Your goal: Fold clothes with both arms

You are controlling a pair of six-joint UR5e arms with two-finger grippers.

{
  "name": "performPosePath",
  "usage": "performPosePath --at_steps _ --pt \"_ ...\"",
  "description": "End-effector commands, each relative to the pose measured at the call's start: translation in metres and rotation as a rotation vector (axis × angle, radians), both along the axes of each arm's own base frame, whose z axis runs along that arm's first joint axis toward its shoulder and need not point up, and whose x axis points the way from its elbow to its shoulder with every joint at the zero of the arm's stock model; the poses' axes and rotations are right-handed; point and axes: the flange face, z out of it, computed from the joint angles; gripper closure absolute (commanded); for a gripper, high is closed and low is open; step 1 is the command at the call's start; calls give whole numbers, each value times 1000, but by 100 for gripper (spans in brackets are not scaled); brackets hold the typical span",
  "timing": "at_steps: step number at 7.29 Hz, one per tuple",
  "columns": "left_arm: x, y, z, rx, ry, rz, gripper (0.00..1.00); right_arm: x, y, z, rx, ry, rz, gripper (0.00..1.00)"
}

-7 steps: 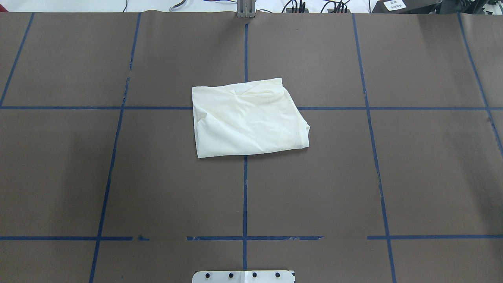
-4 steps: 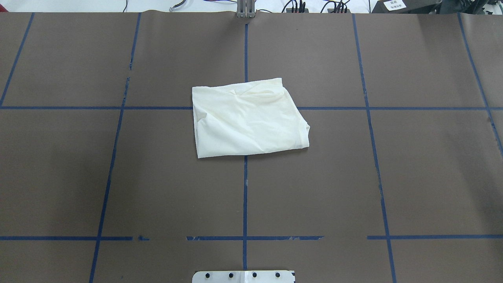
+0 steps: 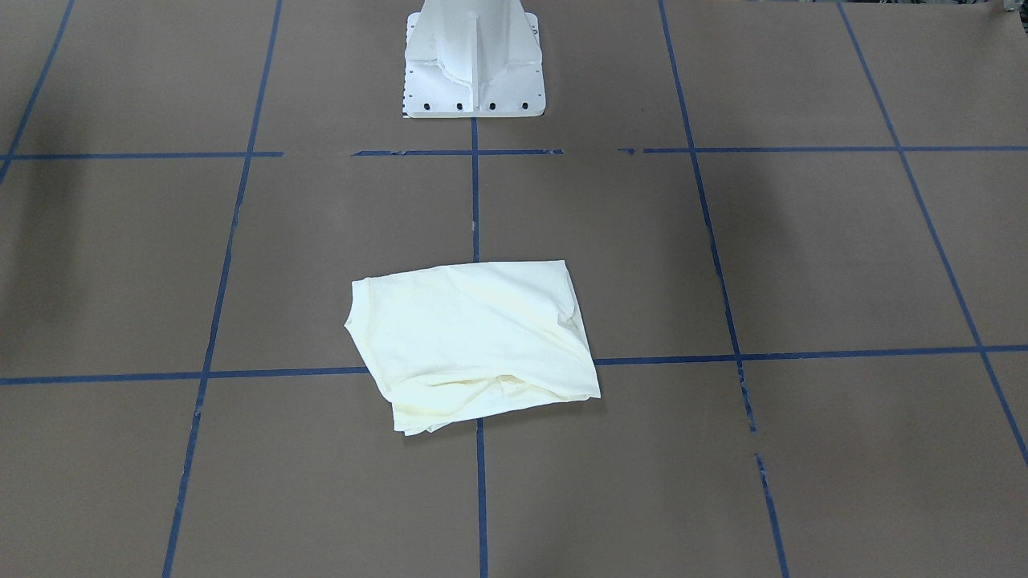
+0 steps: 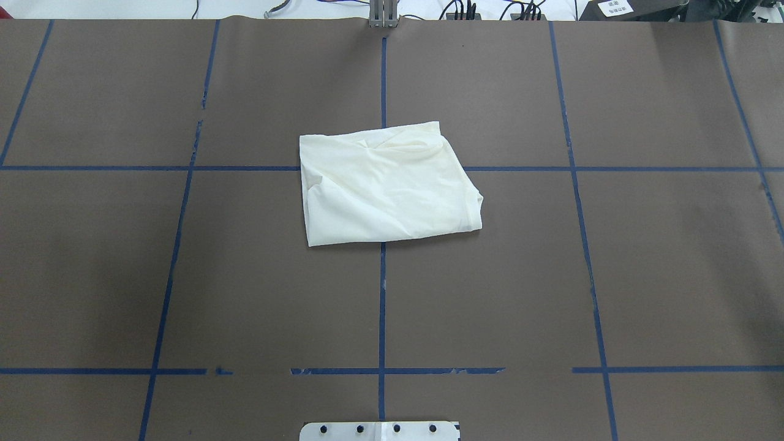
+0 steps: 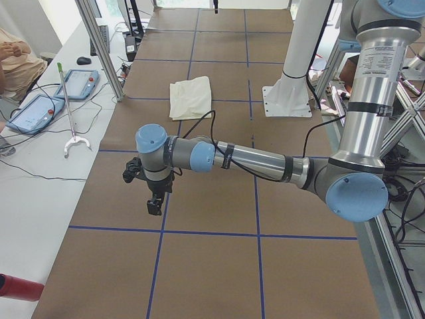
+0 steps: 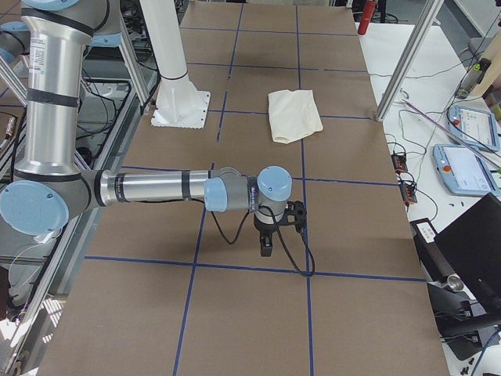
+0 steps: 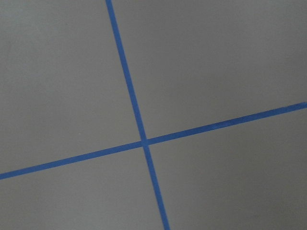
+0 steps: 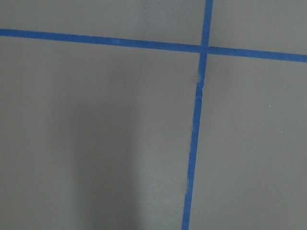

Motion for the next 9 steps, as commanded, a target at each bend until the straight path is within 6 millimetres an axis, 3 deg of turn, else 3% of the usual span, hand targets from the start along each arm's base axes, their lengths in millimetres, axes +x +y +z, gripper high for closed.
performPosePath --at_steps 1,3,4,5,6,9 --pt "-42 27 25 13 37 -6 0 -1 -6 -17 1 22 -8 0" --pt "-47 32 27 17 66 0 0 19 8 -3 -38 5 37 0" --pt "-47 43 40 -13 89 -3 0 30 17 3 -50 4 62 0" --pt "-45 79 51 -25 90 -3 0 34 24 9 -56 12 67 0" --pt "-44 95 37 -3 80 -7 0 38 35 18 -76 15 77 0" --pt "-42 91 32 -4 88 -4 0 39 37 24 -87 22 78 0"
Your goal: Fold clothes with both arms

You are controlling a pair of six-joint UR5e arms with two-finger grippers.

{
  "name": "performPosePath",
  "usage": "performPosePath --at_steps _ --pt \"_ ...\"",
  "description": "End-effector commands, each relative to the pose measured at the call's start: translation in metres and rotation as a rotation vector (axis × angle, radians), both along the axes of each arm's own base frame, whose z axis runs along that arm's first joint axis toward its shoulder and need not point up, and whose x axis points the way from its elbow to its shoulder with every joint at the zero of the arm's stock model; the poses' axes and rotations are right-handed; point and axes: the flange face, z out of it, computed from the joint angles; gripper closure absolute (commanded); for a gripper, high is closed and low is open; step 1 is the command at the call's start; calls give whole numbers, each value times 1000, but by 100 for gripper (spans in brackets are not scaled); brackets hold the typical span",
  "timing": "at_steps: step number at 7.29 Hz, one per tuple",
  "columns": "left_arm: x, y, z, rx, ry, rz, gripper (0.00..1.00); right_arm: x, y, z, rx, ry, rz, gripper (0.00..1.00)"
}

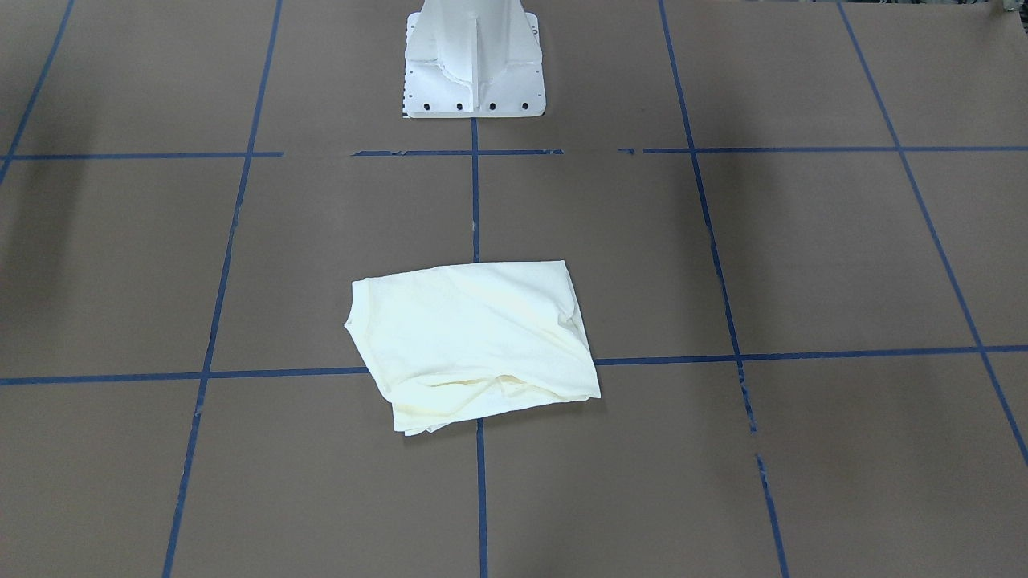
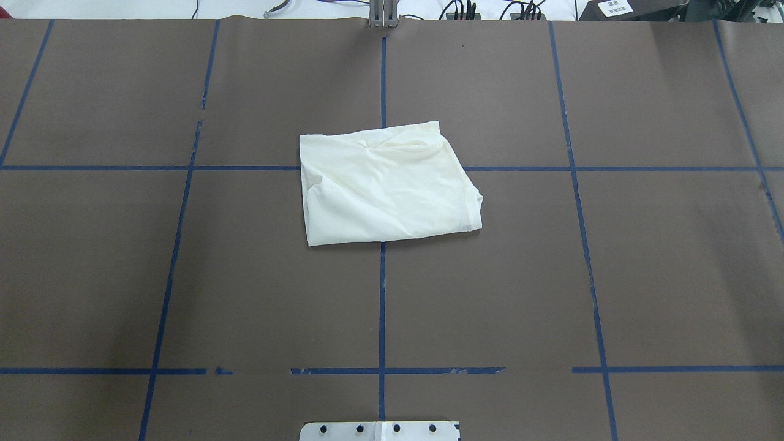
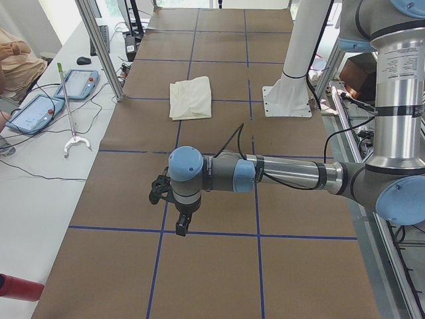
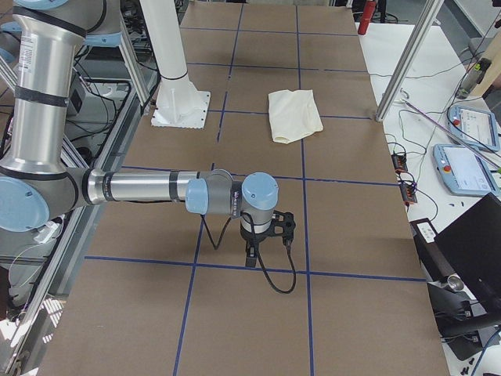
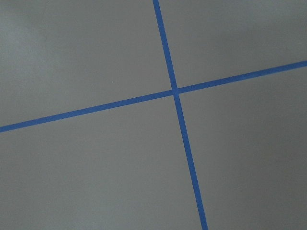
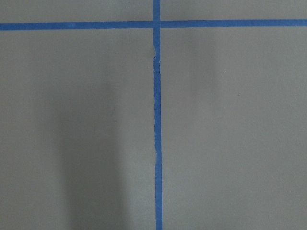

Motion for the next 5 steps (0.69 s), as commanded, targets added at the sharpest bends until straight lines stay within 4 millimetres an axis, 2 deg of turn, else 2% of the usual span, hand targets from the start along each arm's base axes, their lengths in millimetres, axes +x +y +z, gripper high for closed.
performPosePath --at_steps 1,3,4,5 --pt "1 -3 -6 13 1 3 0 0 -2 -2 5 1 -1 0" --pt "0 0 15 -32 5 0 0 -1 -7 -6 14 0 2 0" --pt "-1 15 12 -31 8 -3 0 -1 -8 -9 15 2 7 0" --pt "0 14 18 -36 5 0 0 -1 -10 -9 15 2 10 0"
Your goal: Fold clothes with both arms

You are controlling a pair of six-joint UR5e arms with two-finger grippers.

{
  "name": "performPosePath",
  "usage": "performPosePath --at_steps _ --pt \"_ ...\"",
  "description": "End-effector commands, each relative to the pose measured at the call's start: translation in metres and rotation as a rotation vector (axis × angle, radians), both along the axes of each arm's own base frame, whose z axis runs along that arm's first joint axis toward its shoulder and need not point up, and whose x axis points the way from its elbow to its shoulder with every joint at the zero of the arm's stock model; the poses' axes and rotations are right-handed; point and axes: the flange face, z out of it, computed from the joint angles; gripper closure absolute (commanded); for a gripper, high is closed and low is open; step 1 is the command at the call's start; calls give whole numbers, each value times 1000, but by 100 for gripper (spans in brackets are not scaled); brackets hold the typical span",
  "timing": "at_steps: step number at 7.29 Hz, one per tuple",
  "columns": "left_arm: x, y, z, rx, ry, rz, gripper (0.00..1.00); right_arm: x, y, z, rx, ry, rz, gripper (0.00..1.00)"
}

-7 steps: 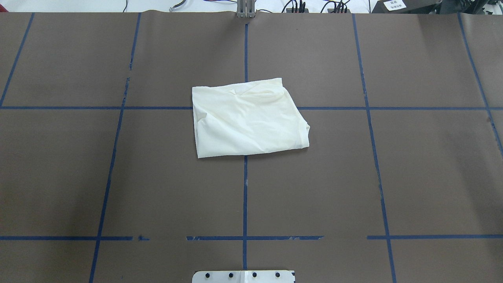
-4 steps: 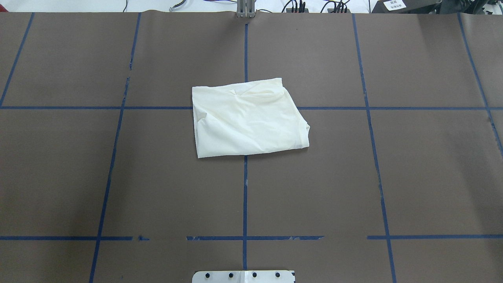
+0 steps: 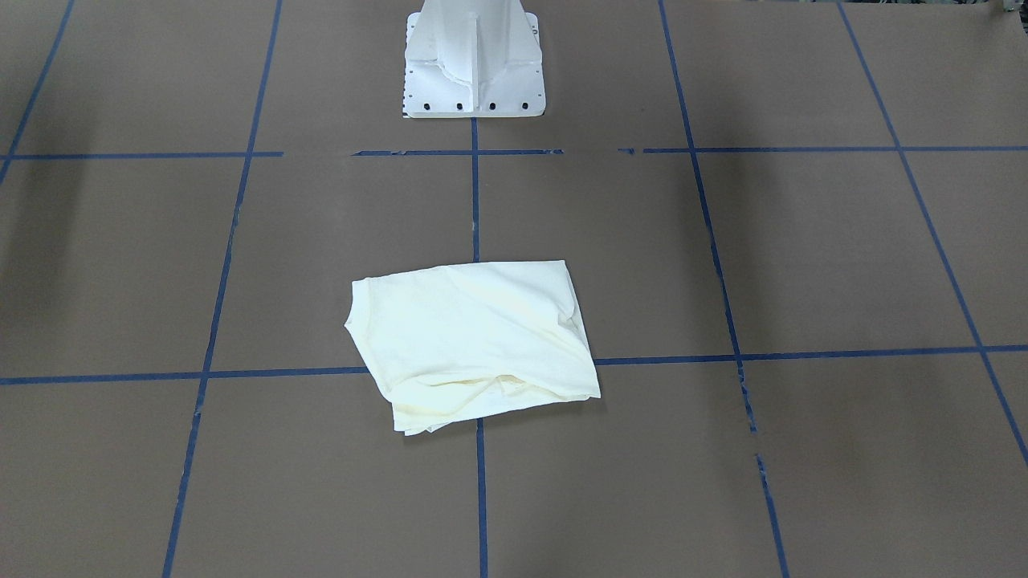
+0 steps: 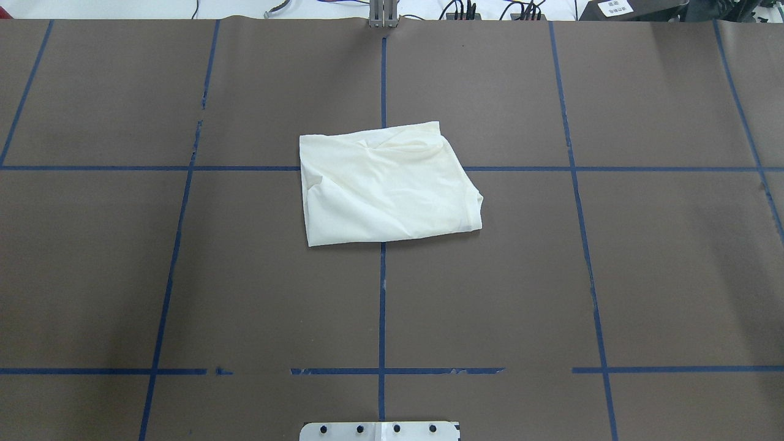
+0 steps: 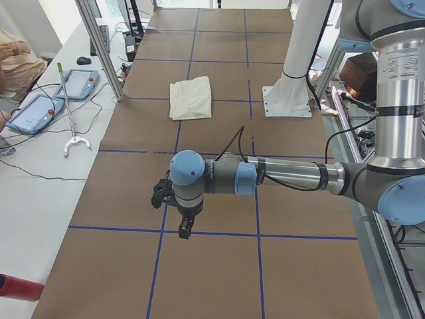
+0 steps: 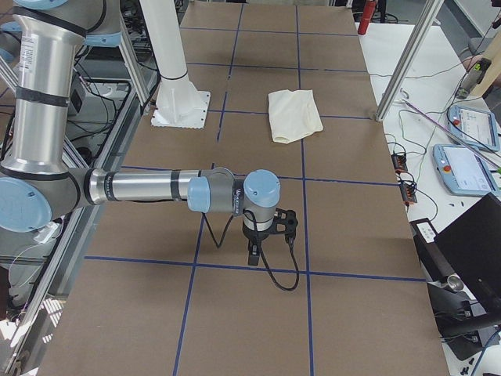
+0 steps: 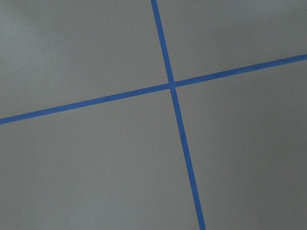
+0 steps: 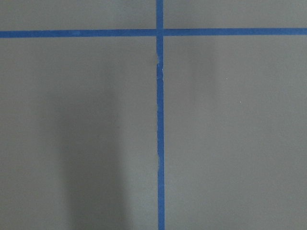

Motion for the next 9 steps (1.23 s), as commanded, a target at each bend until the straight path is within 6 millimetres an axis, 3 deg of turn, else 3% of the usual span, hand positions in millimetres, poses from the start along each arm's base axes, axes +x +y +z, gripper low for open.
performPosePath --at_steps 1,3,5,9 --pt "1 7 6 -16 1 1 0 0 -3 -4 4 -2 5 0" --pt "4 9 17 -48 3 1 0 -1 -3 -4 3 -7 6 0" --pt "24 8 21 -145 5 -45 0 -1 -2 -1 -6 -7 6 0" --pt "25 7 21 -133 8 -40 0 -1 4 6 -28 -11 6 0"
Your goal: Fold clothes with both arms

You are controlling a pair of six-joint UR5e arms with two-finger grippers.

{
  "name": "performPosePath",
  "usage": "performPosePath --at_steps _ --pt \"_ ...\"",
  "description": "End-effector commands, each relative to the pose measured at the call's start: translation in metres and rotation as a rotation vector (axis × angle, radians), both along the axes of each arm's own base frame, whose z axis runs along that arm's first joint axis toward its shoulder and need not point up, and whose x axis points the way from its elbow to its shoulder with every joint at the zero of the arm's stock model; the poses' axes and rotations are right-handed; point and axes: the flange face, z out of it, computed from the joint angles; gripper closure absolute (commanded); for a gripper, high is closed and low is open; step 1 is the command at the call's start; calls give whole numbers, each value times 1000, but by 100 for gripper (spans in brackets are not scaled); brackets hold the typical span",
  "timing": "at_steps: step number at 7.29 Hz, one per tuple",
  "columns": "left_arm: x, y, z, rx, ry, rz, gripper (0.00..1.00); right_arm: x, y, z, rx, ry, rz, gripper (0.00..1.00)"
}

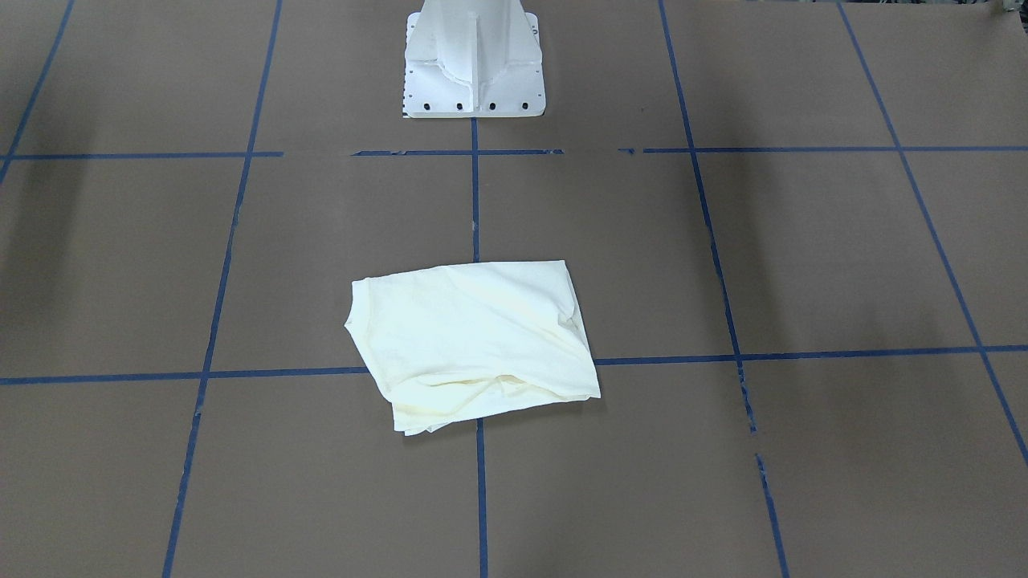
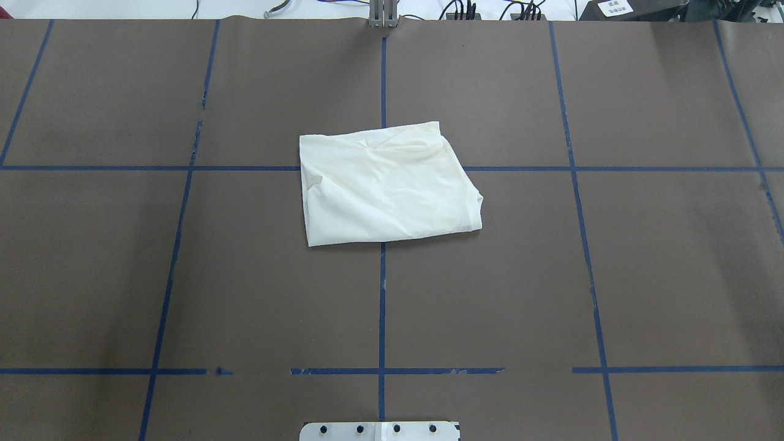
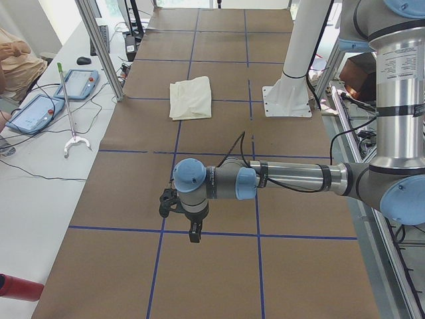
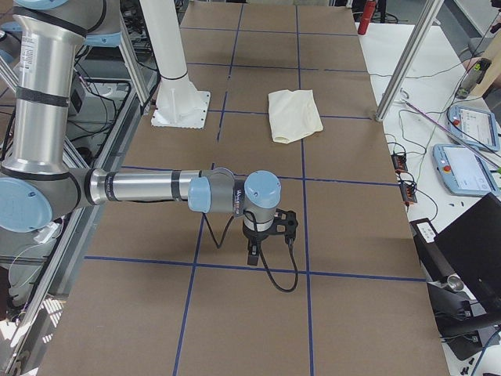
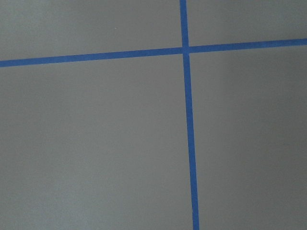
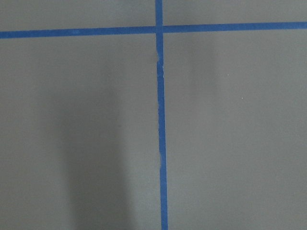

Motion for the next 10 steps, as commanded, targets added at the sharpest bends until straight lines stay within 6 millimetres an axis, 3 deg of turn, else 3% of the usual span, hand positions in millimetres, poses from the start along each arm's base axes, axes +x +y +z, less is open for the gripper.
performPosePath --at_steps 1,2,4,8,10 --pt "5 -5 -8 65 51 3 0 0 4 11 -18 -2 -1 0" --pt "6 -7 -38 127 56 4 0 0 2 10 -14 -1 -1 0" --pt "8 -11 -43 144 56 10 0 0 1 29 -47 6 -4 0" --pt "10 -15 -23 112 55 16 0 -1 0 24 -41 -1 -3 0" --pt "11 -26 -33 128 58 16 0 -2 -1 24 -39 -4 -5 0"
